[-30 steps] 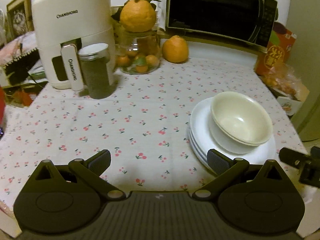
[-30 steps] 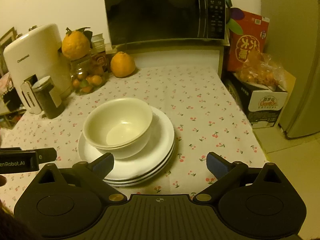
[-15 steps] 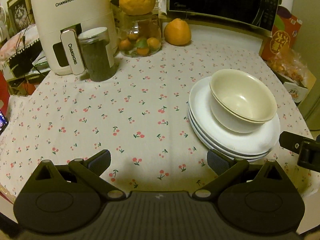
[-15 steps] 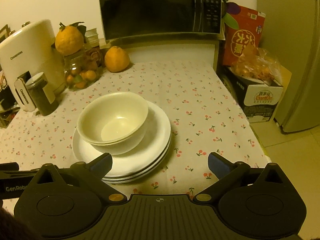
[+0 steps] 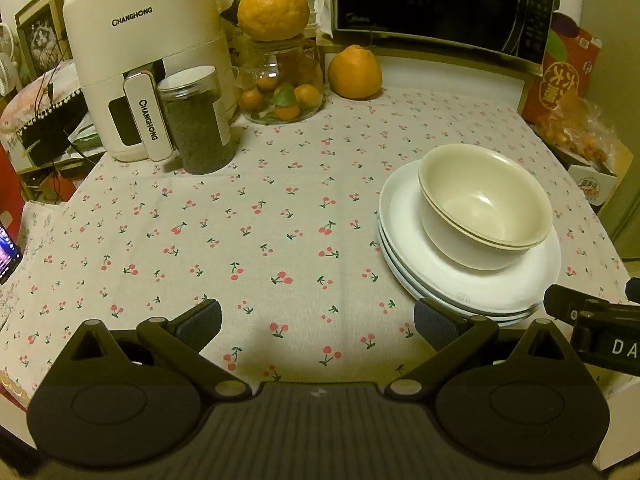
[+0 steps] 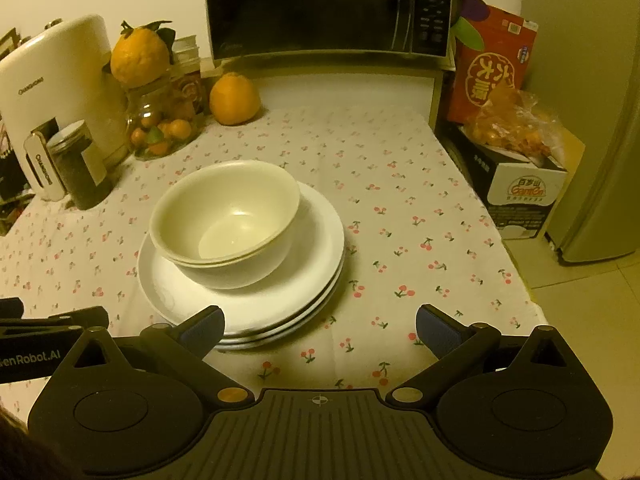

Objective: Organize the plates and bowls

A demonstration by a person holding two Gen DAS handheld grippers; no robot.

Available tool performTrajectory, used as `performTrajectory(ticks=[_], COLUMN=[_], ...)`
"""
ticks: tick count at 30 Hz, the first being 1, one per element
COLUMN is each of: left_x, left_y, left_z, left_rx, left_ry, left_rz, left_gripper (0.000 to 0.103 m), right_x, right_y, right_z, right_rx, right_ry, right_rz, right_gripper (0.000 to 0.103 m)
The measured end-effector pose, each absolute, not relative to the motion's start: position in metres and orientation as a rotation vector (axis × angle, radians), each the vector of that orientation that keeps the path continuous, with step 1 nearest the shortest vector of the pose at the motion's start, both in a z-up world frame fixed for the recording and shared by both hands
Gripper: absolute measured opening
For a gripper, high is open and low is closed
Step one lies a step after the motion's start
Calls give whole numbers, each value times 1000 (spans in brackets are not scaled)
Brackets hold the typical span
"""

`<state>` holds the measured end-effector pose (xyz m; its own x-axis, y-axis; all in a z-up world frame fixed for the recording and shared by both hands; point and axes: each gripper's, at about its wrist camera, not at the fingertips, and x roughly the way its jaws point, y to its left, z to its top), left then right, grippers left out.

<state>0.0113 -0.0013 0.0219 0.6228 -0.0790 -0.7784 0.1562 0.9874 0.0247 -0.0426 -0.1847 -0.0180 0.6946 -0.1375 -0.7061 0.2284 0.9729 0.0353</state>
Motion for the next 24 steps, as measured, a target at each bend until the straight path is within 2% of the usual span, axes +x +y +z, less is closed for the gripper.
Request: performTrajectory(ticks=[24], left_x=[11], left_y=[-2], left_z=[19], left_rx=[100], left_ry=[904], left_rz=[-138], left_gripper=[103], right_x=[-40], right_y=[-181], right_z=[-20], right_rx=[123], right_ry=[801], right_rz=[-144], right_gripper=[103])
